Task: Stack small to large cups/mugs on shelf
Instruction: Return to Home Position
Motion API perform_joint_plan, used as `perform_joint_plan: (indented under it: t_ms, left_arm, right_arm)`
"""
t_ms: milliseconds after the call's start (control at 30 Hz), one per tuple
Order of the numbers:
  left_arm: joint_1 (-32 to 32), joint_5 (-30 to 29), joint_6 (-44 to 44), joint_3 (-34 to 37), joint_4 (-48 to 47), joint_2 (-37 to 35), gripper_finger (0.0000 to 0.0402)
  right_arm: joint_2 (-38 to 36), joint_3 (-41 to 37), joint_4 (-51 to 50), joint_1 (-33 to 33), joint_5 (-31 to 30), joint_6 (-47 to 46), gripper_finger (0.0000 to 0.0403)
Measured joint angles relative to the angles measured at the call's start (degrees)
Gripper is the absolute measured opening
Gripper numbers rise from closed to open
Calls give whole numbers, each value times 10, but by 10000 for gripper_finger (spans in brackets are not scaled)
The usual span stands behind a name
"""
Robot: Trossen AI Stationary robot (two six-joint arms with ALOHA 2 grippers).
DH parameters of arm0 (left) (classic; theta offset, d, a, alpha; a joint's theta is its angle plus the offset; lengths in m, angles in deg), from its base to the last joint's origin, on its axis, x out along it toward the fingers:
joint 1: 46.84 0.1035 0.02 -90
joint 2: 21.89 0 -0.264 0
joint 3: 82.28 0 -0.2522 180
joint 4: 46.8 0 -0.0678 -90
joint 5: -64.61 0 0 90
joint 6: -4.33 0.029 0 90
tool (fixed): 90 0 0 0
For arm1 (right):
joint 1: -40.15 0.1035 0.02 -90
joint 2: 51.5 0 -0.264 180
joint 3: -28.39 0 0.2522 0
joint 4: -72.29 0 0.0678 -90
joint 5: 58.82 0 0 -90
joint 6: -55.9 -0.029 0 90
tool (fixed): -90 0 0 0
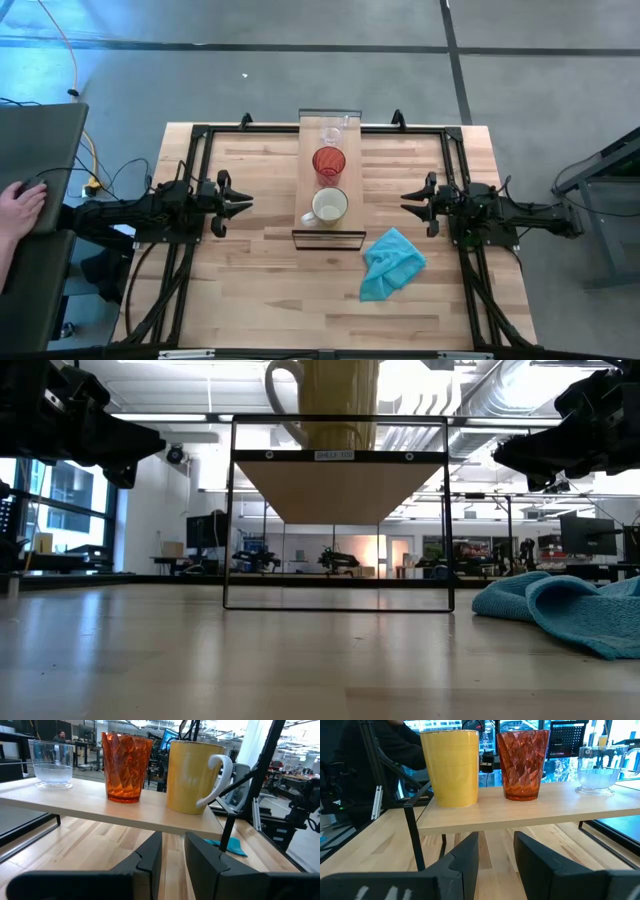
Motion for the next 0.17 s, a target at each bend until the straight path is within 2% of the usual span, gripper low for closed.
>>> perform_joint_plan:
  t_ms: [167]
  left_arm:
    - [0, 0, 0, 0, 0, 0, 74]
  right_arm:
    - [0, 0, 0, 0, 0, 0, 116]
